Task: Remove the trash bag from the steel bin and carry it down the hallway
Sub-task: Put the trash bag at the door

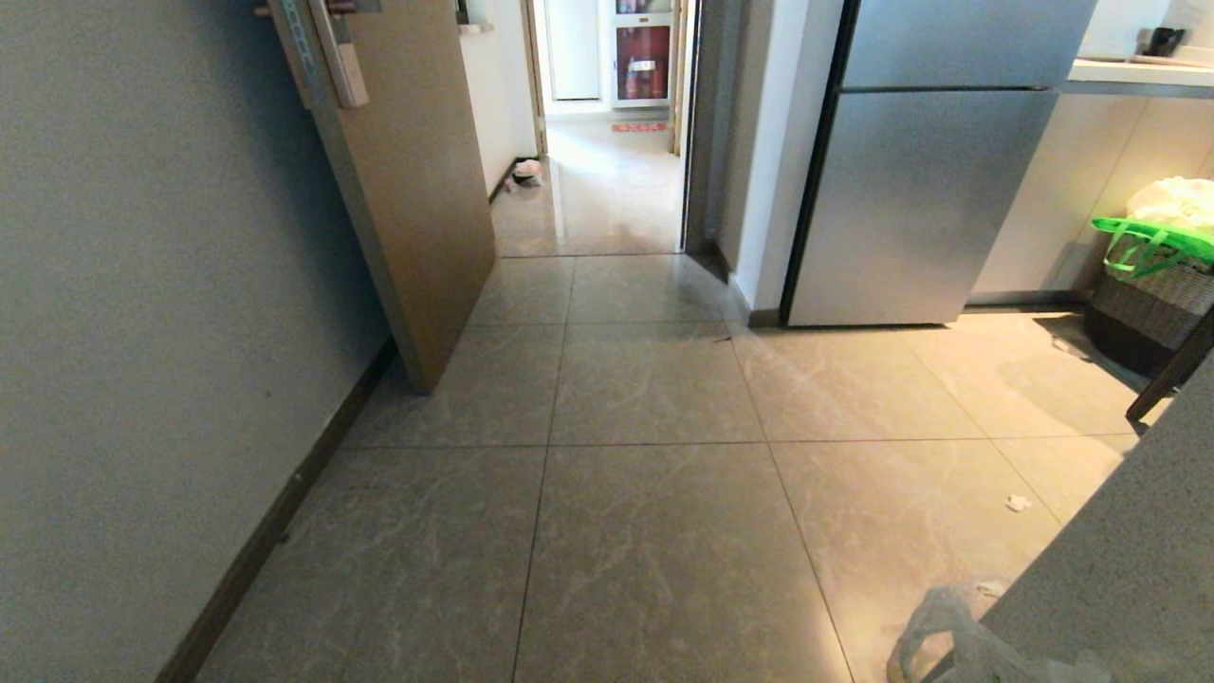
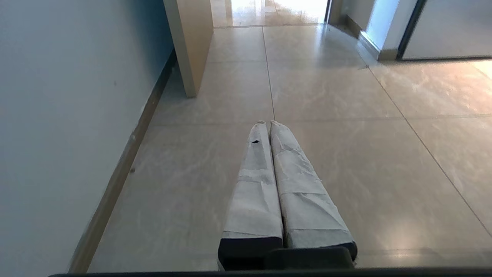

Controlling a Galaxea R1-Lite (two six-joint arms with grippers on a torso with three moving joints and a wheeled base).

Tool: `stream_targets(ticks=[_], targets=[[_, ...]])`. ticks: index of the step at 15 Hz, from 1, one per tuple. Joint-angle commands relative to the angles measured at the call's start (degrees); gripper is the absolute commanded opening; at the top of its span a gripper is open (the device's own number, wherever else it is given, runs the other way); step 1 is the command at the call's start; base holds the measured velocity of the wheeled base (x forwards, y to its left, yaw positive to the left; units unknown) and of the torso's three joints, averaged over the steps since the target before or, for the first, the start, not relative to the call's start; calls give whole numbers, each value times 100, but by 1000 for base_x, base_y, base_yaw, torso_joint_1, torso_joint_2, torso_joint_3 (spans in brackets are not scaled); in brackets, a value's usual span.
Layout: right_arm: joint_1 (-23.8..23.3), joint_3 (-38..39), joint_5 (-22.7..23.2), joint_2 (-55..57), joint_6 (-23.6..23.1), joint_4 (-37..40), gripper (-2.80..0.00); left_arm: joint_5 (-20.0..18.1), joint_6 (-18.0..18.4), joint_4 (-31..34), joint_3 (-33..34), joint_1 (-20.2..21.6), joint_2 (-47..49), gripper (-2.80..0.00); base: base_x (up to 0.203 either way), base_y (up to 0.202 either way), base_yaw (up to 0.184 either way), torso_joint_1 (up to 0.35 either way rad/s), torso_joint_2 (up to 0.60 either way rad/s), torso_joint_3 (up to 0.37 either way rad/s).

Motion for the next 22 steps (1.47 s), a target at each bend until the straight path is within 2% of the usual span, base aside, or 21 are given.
stream_targets(ticks=[1, 22], targets=[[5, 0, 1, -222, 2, 0, -280, 1, 3, -2, 0, 0, 6, -280, 188, 0, 3, 2, 7, 2], [5, 0, 1, -222, 2, -2, -280, 1, 3, 5, 0, 0, 6, -280, 191, 0, 1, 2, 2, 1]])
